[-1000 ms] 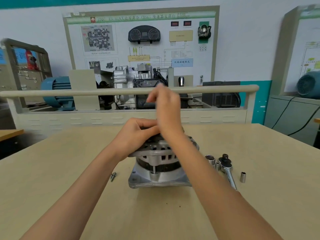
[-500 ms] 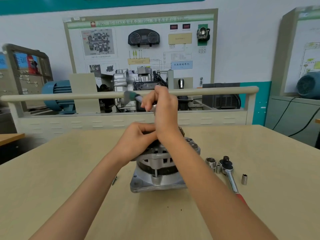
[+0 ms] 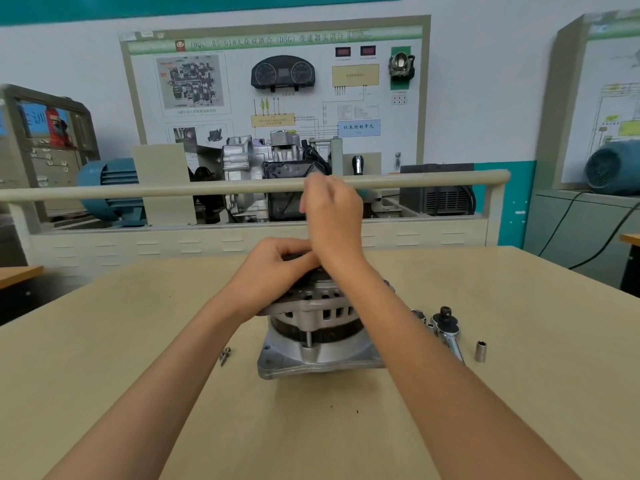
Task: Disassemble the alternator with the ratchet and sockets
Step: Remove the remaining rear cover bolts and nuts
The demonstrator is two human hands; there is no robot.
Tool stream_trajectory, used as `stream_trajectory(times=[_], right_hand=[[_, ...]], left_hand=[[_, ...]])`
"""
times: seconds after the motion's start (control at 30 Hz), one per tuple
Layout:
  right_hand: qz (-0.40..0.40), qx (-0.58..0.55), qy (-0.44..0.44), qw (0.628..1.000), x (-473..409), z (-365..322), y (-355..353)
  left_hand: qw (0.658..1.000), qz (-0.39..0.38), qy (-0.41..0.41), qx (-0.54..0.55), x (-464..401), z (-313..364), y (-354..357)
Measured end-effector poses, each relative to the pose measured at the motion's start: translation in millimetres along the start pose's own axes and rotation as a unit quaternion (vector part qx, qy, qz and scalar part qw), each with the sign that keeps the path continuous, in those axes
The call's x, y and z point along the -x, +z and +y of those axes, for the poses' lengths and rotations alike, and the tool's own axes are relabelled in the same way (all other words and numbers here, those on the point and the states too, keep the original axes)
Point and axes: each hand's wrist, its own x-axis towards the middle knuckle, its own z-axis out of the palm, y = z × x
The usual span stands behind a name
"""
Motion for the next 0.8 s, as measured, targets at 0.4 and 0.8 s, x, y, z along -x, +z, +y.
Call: stream_trajectory(times=[0.4, 0.8], right_hand=[[0.006, 0.065, -0.088, 0.994, 7, 10, 14], [-0.09, -0.276, 0.112, 0.95, -17, 5, 8]], left_hand=[[0.999, 0.02, -0.029, 0.021, -2, -7, -6], [0.998, -0.028, -0.023, 0.051, -1, -7, -7]])
